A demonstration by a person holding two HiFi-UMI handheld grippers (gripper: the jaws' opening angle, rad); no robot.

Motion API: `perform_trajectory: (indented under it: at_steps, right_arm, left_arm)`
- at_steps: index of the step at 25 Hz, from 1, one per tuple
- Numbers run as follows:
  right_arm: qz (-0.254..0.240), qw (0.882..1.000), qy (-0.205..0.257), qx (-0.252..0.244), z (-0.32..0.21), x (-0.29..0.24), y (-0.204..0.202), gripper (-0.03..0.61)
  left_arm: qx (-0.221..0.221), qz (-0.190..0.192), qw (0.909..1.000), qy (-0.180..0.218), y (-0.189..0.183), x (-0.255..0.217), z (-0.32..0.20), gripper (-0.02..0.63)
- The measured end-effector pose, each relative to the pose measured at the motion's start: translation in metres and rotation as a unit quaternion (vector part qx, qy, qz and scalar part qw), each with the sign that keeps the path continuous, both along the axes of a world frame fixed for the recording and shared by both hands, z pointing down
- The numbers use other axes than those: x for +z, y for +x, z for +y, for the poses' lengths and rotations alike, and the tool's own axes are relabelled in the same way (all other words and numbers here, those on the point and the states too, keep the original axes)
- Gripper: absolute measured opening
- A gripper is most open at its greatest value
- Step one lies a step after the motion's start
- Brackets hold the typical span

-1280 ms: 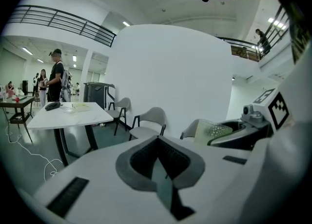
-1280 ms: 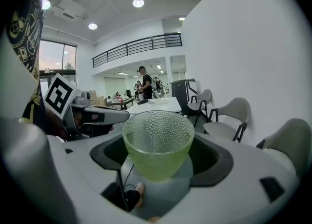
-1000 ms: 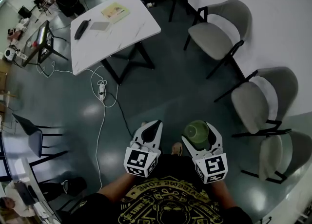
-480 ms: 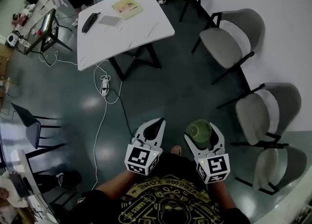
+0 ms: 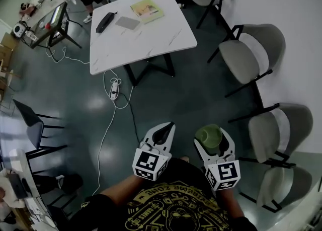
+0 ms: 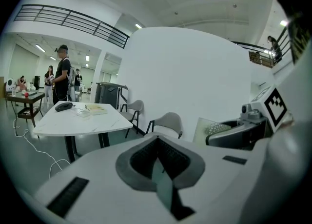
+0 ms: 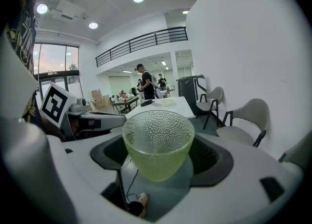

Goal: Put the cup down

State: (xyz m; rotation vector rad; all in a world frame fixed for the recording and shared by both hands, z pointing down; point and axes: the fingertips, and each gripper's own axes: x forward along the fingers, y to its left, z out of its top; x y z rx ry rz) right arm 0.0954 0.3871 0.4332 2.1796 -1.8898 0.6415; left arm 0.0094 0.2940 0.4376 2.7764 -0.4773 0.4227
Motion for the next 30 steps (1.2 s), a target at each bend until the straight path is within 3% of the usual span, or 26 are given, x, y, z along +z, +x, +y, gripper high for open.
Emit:
perform_trajectory:
  at_steps: [15, 30]
  right_arm:
    - [0.016, 1.0, -0.006, 0.021, -0.092, -0.019, -0.022, 0.38]
    - [0.038, 0.999, 0.001, 0.018, -0.176, -0.032, -0.054, 0.38]
  left_arm:
    - [0.002, 0.017, 0.9997, -0.014, -0.024, -0.007, -0.094, 0.009]
    - [-0.013, 0.047, 0.9988, -0.002, -0.059, -0.02, -0.176, 0.008]
